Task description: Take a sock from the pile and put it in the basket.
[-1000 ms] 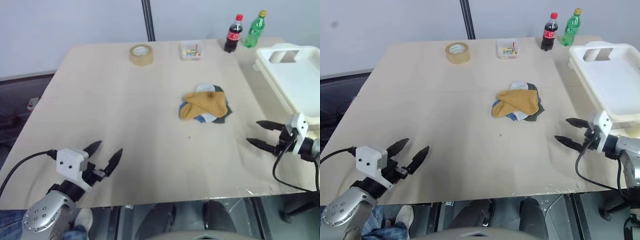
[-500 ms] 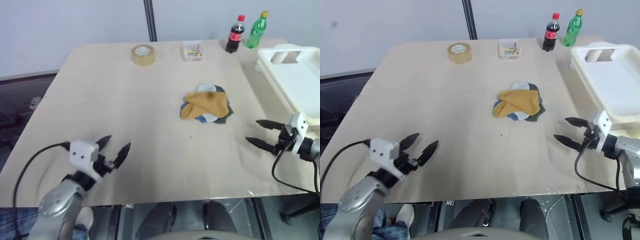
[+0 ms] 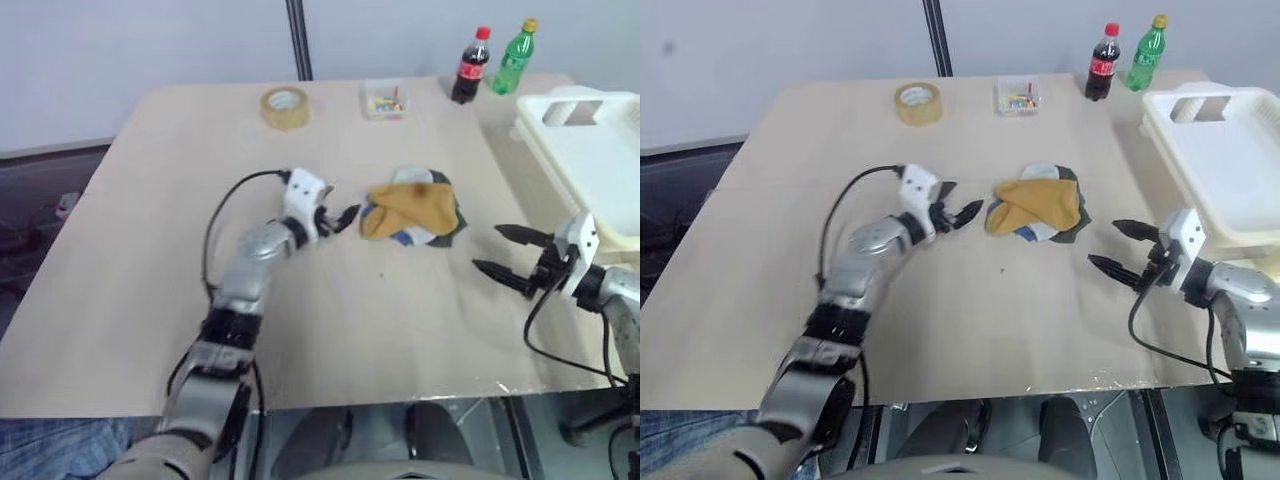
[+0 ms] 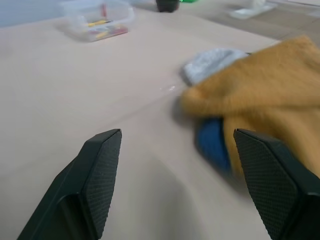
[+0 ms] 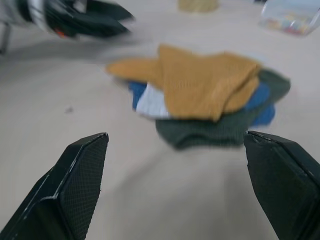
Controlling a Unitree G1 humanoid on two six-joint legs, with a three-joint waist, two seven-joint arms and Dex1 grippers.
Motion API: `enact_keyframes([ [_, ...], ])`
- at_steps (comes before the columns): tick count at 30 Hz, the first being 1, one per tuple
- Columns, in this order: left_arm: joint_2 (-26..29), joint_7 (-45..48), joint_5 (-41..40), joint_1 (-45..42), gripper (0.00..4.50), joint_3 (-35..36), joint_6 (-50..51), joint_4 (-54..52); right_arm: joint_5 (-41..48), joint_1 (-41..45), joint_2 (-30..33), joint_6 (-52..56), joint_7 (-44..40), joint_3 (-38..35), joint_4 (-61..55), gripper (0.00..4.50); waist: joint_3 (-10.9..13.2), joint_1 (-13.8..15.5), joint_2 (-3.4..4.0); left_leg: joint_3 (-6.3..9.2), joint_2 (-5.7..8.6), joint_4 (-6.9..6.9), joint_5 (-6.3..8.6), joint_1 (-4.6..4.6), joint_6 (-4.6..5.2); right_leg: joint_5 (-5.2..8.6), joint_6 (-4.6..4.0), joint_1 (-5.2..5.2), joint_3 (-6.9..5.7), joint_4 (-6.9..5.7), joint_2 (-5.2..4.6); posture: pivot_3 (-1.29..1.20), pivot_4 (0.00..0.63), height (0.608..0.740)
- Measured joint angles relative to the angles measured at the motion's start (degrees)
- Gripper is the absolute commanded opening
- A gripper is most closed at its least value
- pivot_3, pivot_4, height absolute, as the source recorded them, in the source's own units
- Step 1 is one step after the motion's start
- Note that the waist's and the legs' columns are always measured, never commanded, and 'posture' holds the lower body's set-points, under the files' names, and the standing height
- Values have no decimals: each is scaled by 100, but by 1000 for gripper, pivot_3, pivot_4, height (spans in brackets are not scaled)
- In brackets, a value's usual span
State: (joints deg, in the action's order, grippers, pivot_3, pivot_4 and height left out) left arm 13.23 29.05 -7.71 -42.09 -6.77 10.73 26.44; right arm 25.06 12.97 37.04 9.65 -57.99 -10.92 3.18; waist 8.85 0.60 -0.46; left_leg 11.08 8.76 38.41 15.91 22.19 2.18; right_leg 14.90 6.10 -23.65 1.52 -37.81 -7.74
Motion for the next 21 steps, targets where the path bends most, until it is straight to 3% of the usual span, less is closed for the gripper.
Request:
enact_keyframes([
  [2, -126, 77, 116, -216, 3815, -62, -342, 399, -134, 96, -134, 19, 273, 133, -141, 4485, 0, -46, 0, 1, 0, 0, 0, 0, 0, 0, 0, -1, 1, -2, 0, 0, 150, 740],
  [6, -93, 695, -225, -4, 3815, 54, -441, 129, -660, 414, -392, 21, 808, 572, -399, 4485, 0, -177, 1, 0, -3, 0, -1, 3, 0, 0, 0, -14, 7, -13, -1, 0, 150, 740],
  [13, 1112, 1448, -1148, 2117, 3815, 598, 647, -2656, -1415, 1618, -1039, 734, 1634, 1519, -371, 4485, -2, -305, 4, 8, -7, 0, -3, -7, -4, 0, -1, -18, 22, -22, 16, 0, 150, 740],
  [16, 1634, 1590, -1762, 3086, 3815, 1070, 1308, -3966, -1768, 2075, -1352, 836, 1799, 1969, 89, 4485, -2, -241, 5, 13, -2, 1, -3, -7, -4, 0, -2, -14, 17, -19, 15, 0, 150, 740],
  [21, 2085, 1618, -2639, 4360, 3815, 1993, 1923, -5291, -2212, 2613, -1760, 708, 1887, 2391, 1042, 4485, 0, -256, 7, 10, -6, -6, -3, -12, -4, 1, -3, -15, 21, -16, 20, 0, 150, 740],
])
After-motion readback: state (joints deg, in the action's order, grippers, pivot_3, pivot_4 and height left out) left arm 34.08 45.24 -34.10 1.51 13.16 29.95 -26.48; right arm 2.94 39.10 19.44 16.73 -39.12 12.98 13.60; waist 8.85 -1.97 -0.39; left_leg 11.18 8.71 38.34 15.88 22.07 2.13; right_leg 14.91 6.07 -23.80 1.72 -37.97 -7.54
